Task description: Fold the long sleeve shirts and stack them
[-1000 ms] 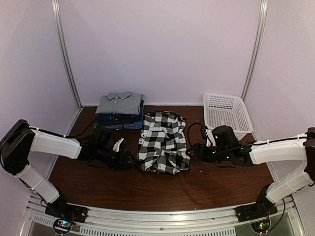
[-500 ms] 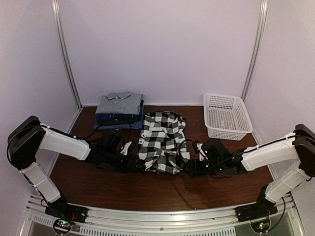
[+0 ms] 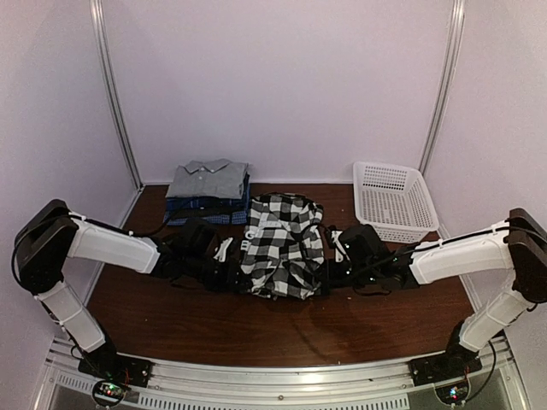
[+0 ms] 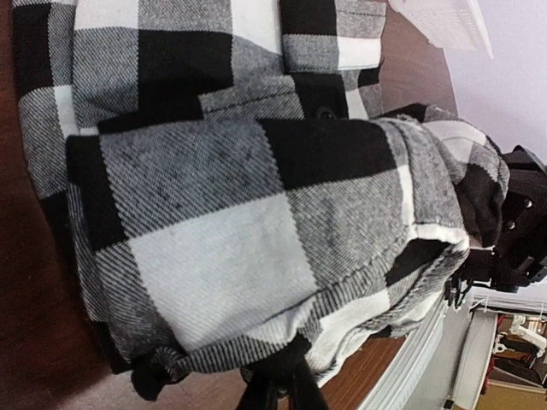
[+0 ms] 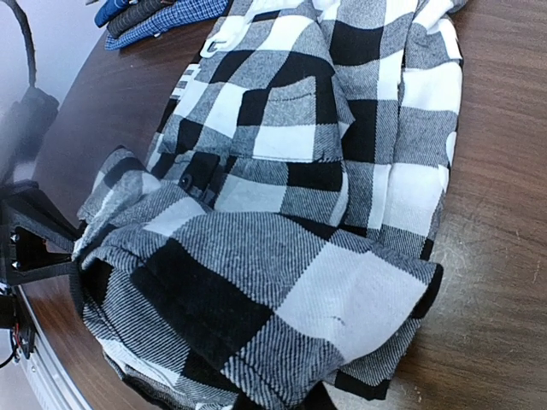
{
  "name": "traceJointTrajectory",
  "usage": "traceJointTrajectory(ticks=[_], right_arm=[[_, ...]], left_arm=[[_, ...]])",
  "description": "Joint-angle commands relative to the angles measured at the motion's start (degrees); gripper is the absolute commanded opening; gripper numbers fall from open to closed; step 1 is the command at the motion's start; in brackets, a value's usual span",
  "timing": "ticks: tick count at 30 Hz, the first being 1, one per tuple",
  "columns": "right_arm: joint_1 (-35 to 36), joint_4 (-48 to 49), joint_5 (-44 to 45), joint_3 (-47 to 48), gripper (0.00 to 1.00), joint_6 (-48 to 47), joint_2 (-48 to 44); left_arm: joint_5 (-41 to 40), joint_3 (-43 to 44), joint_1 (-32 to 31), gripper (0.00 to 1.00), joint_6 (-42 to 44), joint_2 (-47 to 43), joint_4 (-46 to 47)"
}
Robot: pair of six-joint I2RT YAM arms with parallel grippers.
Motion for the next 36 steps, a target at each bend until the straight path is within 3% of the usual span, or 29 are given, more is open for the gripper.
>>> traceJointTrajectory(ticks=[1,7,13,15,17,19,21,25,30,36], right_arm=[[0.1,-2.8,2.8,3.4,0.04,-1.0,0.4],[-2.2,-5.2,4.0,8.5,0.0,-1.6,2.0],[-8.8,-6.8,3.5,17.5,0.02,-3.2,8.1],[-10.6,-8.3,3.1,21.1,0.1,-4.1,10.7],[-11.8,-9.9,2.5,24.3,0.24,-4.9,12.5],[-12.5,-11.3,2.2,26.8,0.4,-5.9,13.4],[-12.7,-13.0,2.3,28.6,0.5,-6.9,13.6],[-12.6,-14.6,3.0,28.1,0.56,-7.8,11.3],[-11.7,-13.8,2.6,23.0,0.54,-7.5,6.0],[-9.8,-10.0,2.1,15.2,0.39,-7.0,1.7]], left_arm=[[-1.2,3.5,-0.1,0.03,0.5,-1.4,-0.6],[-1.6,10.9,3.6,0.0,2.9,1.6,-5.4],[-0.1,24.8,10.1,0.0,7.4,12.5,-11.3],[-0.2,29.5,11.7,0.08,8.2,16.0,-13.4],[0.3,33.3,12.9,0.2,8.7,18.4,-14.7],[-0.1,36.5,13.4,0.42,9.2,18.9,-16.3],[-0.9,38.3,13.6,0.56,10.2,18.3,-17.9],[-3.8,37.9,14.3,0.67,11.7,15.0,-19.8],[-5.6,31.2,15.0,0.68,12.1,9.0,-18.3],[-3.7,23.1,14.4,0.58,12.6,6.6,-15.0]])
